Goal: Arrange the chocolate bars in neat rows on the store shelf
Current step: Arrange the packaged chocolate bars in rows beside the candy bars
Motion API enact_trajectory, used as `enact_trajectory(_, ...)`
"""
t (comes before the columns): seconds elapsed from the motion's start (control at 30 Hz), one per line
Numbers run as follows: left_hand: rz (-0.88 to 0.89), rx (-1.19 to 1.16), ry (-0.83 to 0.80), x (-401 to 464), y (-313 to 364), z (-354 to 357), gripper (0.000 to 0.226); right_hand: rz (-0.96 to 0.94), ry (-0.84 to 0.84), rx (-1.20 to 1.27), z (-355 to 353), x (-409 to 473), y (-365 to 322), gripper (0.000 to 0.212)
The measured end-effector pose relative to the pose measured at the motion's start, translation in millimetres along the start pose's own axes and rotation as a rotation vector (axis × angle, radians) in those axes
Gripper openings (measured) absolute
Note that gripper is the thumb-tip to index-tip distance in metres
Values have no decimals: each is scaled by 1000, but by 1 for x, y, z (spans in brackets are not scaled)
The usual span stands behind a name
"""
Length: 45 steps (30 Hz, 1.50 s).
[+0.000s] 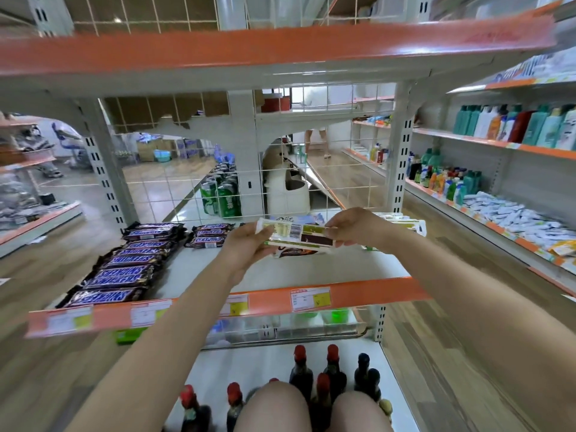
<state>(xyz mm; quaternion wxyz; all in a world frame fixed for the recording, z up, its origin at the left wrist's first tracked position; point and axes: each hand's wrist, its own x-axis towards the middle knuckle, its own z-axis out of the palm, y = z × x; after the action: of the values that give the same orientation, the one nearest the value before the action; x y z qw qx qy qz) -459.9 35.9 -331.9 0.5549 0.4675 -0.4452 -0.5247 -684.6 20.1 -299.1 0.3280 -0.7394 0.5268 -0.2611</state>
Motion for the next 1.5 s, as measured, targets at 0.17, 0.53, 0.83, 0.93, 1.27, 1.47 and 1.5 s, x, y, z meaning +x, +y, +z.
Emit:
enact_trajectory(0.17, -11, 3, -39, 3, -3, -12, 14, -55, 92, -53, 10, 2, -6, 6)
enact_trajectory(0.53, -236, -260, -31, 7, -12, -12, 47, -1003, 824, -1121, 21, -1, 21, 20)
enact_trajectory(0.83, -169, -296, -4, 4, -16, -5, 5, -1081, 805, -1150, 25, -2, 30, 27)
enact_trajectory(0.93, -110, -279, 44, 6, -19, -4, 9, -830, 795, -962, 27, 0, 33, 34)
enact_trajectory(1.27, -3, -143, 61, 6, -24, -5, 3, 119, 215, 268, 14, 5, -3, 28)
enact_trajectory(1.47, -8, -130, 43, 1, -26, -6, 11, 133, 170, 379, 22, 9, 4, 14)
enact_trajectory(1.5, -11, -125, 25, 1, -27, -7, 10, 127, 181, 385, 23, 10, 4, 10)
